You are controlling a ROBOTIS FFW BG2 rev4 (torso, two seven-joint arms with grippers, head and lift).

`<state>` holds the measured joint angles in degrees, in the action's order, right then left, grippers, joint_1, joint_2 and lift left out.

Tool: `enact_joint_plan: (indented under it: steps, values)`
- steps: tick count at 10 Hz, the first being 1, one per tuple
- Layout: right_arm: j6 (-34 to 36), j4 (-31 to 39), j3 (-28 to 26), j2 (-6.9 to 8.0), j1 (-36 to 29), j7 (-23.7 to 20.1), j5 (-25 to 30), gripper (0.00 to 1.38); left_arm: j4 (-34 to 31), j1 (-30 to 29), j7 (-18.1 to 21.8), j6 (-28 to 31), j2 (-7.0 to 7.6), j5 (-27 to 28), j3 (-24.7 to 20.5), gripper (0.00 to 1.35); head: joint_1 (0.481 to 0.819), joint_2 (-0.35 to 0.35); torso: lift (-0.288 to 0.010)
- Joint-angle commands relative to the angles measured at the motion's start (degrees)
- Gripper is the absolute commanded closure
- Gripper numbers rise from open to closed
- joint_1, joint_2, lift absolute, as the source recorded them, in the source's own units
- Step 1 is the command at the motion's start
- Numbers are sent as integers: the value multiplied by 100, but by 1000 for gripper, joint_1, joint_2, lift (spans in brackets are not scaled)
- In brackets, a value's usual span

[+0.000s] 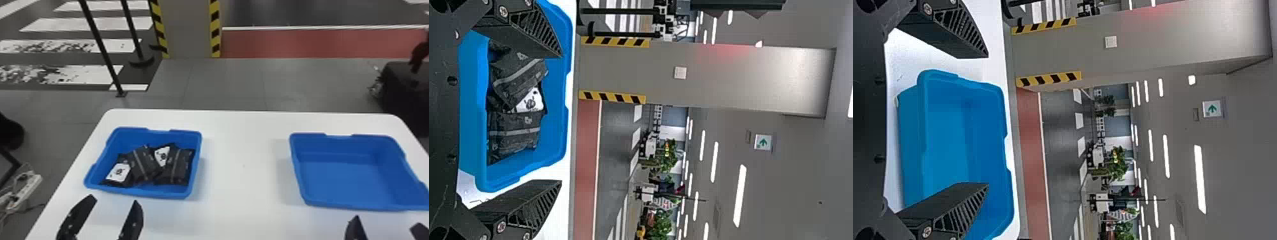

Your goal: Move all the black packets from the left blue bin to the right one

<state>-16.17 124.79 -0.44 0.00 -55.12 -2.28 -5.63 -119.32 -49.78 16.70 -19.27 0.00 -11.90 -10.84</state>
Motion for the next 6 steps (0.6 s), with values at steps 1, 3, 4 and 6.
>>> enact_joint_plan:
  steps: [1,3,4,6]
  values:
    - [-1,-13,0,5,0,0,-8,99,0,0,0,0,-15,-5,2,134,695,88,-110]
    - [-1,-13,0,5,-14,0,-52,98,28,0,0,-56,-15,-23,2,140,695,87,-110]
    - [-1,-13,9,5,-14,0,-87,98,28,-14,0,-84,-15,-32,2,140,695,87,-110]
    - [-1,-27,0,5,-14,0,-114,96,42,-14,0,-99,-15,-49,2,140,695,87,-110]
